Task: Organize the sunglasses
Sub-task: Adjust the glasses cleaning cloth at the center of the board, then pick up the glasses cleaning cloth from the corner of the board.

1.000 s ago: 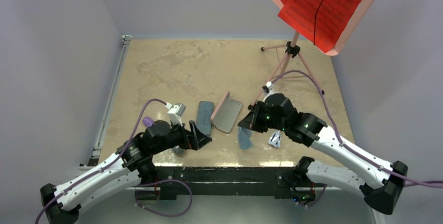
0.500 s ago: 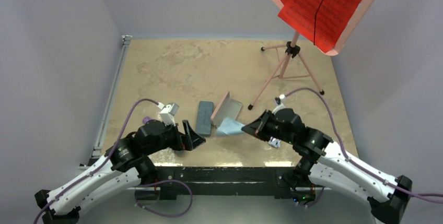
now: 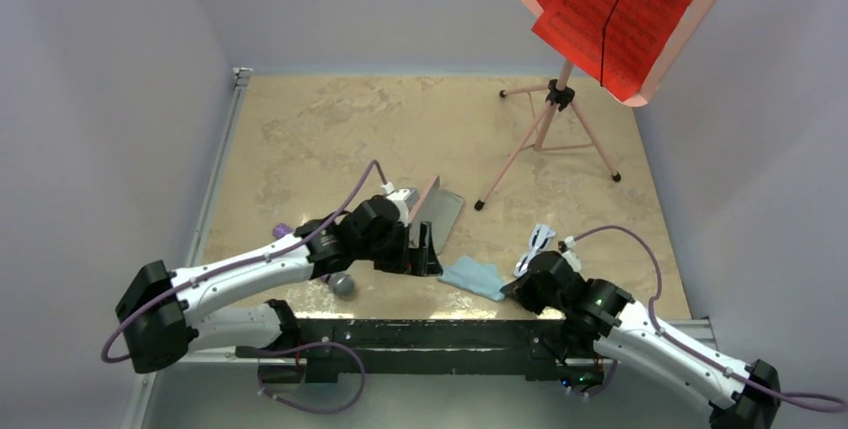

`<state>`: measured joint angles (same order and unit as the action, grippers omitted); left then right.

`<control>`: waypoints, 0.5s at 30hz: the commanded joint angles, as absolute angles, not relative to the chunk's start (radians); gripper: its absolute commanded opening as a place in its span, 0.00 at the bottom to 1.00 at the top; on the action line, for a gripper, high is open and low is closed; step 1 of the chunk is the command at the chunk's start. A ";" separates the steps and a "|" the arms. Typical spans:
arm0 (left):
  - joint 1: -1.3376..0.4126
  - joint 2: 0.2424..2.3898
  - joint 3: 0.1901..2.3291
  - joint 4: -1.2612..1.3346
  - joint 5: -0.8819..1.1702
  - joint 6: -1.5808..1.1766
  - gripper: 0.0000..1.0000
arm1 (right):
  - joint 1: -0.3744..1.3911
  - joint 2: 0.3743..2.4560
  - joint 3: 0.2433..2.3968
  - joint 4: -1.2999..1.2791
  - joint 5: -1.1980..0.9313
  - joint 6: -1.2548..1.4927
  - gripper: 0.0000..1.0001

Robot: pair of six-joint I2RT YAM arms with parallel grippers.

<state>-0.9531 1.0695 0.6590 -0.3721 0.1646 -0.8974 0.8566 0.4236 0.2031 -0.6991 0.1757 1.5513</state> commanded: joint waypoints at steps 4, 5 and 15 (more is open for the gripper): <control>-1.021 1.346 1.010 -0.449 0.079 -0.784 0.93 | 0.857 0.486 0.222 -0.674 0.230 1.478 0.00; -1.027 1.381 1.038 -0.465 0.075 -0.783 0.93 | 0.856 0.500 0.237 -0.666 0.231 1.458 0.00; -1.091 1.620 1.198 -0.457 0.084 -0.791 0.87 | 0.857 0.558 0.275 -0.577 0.135 1.198 0.00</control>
